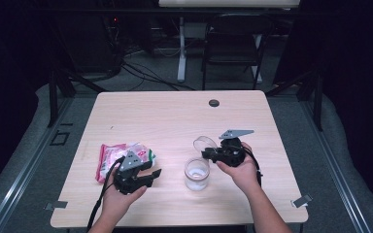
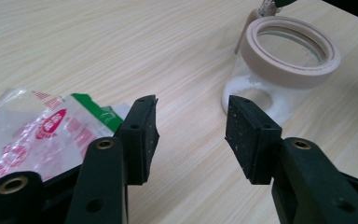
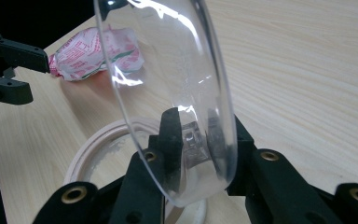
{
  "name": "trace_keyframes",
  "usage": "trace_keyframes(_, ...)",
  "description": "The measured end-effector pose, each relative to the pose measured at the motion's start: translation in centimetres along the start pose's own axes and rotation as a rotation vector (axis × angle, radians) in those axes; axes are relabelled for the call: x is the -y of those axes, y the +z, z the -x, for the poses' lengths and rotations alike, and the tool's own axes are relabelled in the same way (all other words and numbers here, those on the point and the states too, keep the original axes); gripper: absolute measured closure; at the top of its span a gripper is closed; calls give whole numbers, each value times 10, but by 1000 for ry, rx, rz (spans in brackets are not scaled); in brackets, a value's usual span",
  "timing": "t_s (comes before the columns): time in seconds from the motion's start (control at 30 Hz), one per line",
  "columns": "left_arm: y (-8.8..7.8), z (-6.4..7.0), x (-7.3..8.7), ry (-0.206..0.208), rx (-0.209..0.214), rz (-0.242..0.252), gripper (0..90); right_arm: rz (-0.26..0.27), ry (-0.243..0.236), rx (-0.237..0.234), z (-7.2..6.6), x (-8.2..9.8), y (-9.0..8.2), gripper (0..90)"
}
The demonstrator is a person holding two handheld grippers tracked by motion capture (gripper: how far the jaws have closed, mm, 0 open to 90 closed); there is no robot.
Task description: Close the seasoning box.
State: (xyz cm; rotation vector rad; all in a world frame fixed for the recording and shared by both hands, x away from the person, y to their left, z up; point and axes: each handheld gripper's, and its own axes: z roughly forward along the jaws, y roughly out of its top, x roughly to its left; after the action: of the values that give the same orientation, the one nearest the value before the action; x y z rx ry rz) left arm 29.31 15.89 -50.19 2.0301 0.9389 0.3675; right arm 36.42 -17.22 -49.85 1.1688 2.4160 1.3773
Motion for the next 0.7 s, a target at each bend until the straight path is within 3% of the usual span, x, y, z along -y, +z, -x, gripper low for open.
trace_keyframes(0.23,-3,-8,3,-37,-6,10,502,8,5,-12,3,-3,1,718)
trace_keyframes(0.47,-3,-14,2,-44,4,23,509,8,8,11,2,1,0,621)
trace_keyframes(0.7,-4,-24,1,-39,-19,43,482,35,-6,30,-4,2,-8,532)
